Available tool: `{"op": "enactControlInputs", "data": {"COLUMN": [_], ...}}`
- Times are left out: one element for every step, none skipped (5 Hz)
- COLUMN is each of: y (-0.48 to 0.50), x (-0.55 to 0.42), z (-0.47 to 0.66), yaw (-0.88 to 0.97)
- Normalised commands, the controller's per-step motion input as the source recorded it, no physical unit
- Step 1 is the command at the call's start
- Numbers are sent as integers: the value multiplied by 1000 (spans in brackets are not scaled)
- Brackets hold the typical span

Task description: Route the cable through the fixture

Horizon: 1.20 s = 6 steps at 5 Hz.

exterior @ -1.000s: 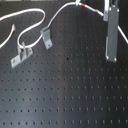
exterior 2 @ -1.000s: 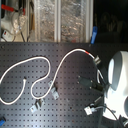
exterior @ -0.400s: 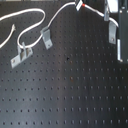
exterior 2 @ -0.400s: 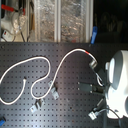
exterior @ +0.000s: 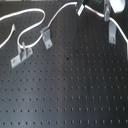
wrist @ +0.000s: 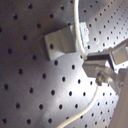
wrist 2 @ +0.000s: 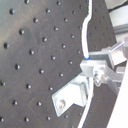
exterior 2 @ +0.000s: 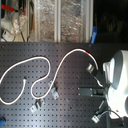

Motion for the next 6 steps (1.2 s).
{"op": "enactControlInputs", "data": {"y": [31, 73, 16, 60, 188, 355], "x": [-317, -175, 0, -69, -85, 59], "z": [143, 165, 0, 279, 298, 374], "yaw": [243, 588, 6, -29, -163, 0]}}
